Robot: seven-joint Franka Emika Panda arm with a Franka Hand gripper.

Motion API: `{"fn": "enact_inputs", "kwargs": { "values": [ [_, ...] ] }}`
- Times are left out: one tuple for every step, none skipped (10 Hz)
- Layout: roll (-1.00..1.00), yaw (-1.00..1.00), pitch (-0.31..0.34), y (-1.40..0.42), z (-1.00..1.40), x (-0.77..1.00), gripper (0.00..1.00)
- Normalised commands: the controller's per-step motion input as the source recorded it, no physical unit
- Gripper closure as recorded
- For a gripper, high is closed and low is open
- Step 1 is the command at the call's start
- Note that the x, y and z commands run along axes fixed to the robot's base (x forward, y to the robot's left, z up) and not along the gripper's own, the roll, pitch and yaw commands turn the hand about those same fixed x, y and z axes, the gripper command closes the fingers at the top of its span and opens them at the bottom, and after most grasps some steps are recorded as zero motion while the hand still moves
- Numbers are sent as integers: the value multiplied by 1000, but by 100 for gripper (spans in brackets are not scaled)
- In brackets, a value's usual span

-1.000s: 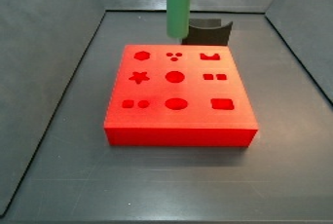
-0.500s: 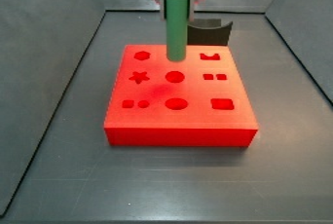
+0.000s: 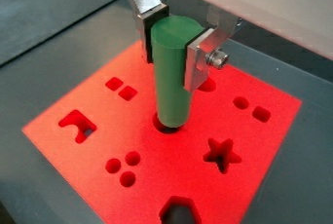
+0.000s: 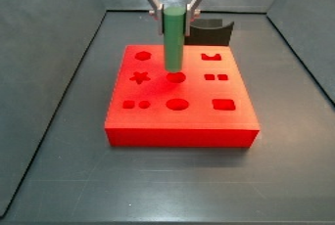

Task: Insert the round object.

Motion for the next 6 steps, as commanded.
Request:
{"fn": "enact_inputs", "kwargs": {
  "values": [
    [81, 0, -49, -29, -257, 251, 100],
    [74, 26, -51, 0, -237, 309, 100],
    [99, 29, -17, 0, -180, 149, 100],
    [93, 6, -17, 0, -200, 80, 100],
    [74, 0, 0, -3, -183, -6, 100],
    [84, 0, 0, -63, -194, -3, 100]
  ]
}}
